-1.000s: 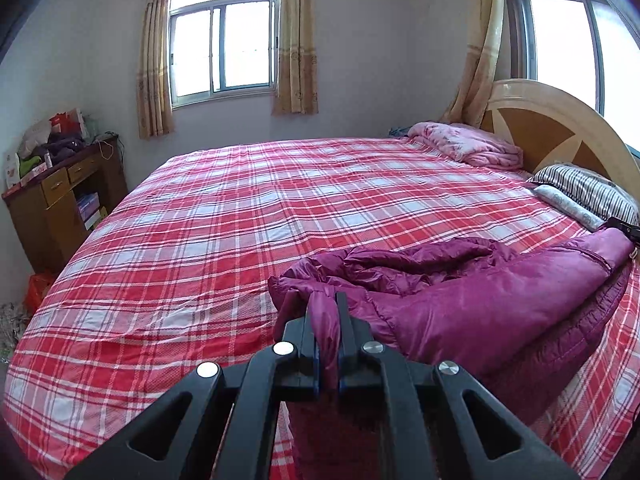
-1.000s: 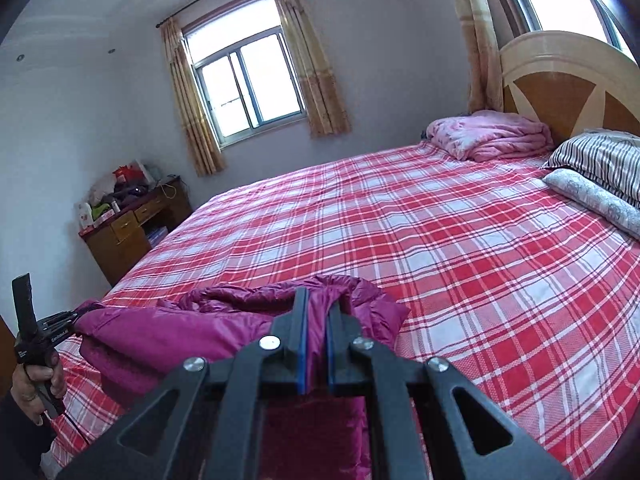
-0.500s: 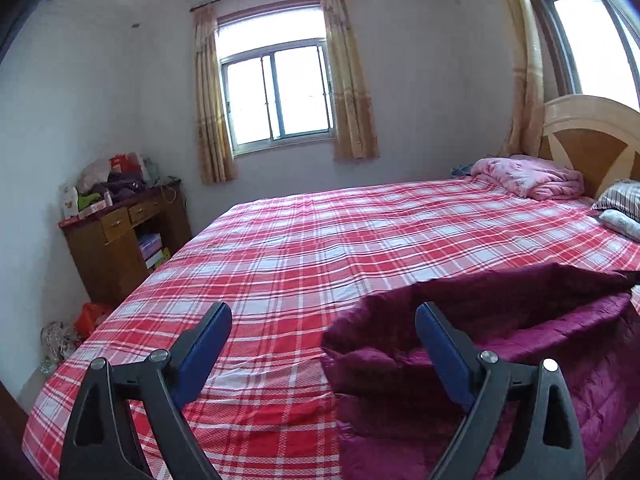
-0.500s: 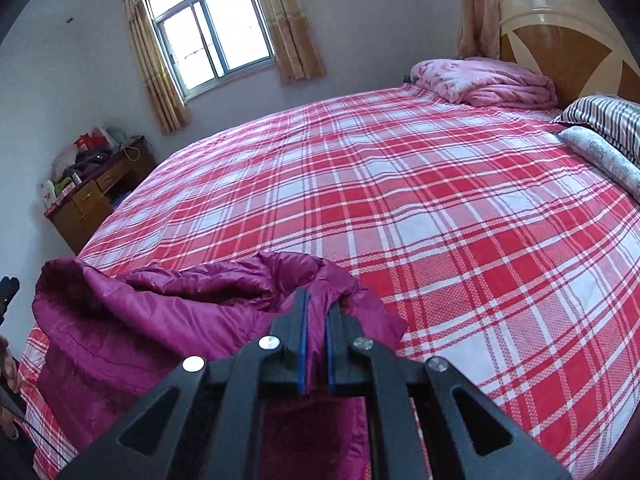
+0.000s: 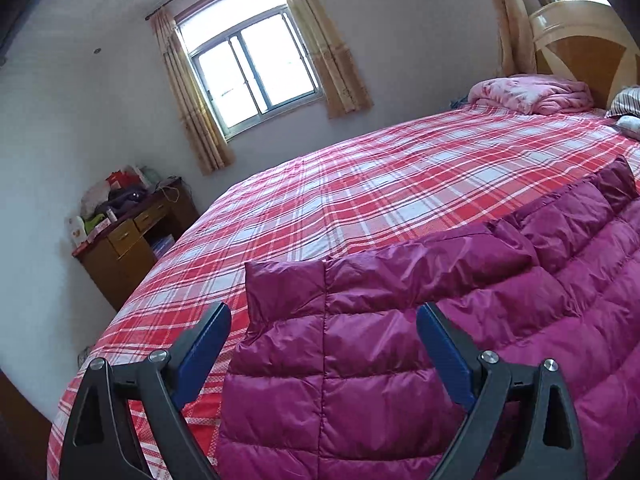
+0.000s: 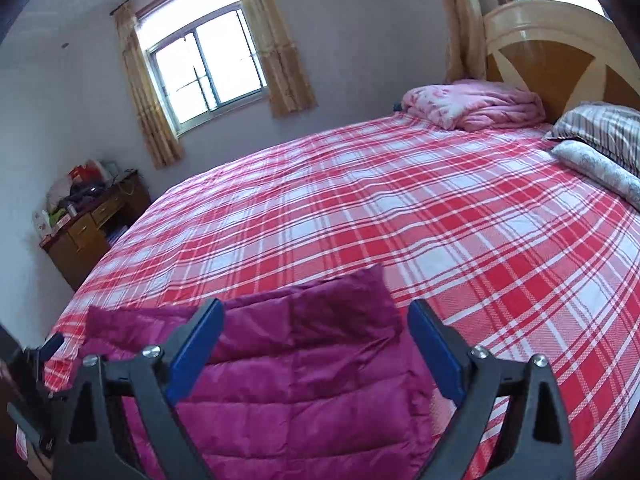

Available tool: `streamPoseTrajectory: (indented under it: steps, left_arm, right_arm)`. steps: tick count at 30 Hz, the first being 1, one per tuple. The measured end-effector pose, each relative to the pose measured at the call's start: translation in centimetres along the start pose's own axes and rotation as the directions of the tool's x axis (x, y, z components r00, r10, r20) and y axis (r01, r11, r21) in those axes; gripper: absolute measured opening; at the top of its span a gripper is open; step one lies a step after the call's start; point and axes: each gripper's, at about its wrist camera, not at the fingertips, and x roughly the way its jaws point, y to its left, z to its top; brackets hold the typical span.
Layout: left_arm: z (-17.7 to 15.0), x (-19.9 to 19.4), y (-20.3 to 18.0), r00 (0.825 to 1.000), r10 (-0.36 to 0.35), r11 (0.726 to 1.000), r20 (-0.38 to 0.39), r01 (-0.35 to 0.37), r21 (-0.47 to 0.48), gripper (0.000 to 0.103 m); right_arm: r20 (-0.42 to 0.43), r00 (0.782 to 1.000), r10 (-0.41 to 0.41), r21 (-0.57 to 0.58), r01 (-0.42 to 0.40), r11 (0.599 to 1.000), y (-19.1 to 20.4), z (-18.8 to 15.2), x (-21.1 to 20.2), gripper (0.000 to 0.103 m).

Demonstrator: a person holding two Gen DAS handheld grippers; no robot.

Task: Fold large clothes
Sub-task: 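Press the folded jacket down with both open grippers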

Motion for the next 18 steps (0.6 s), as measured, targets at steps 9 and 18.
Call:
streamPoseTrajectory:
  steps: [9, 18]
  left_arm:
    - [2.5, 0.3, -1.6, 1.0, 0.014, 0.999, 0.015, -0.015, 0.029, 0.094]
    - [1.5, 7.3, -1.0, 0.987, -0.011, 0.998, -0.162, -0.001, -0.07, 0.094]
  right_arm:
    - [-0.127, 0.991, -0.03, -0.206, 0.004, 0.978, 7.3, -3.7, 7.4, 0.085]
    - [-0.209, 0.973, -0.098, -0.133, 0.071, 0.989, 4.5, -3.8, 11.2, 0.084]
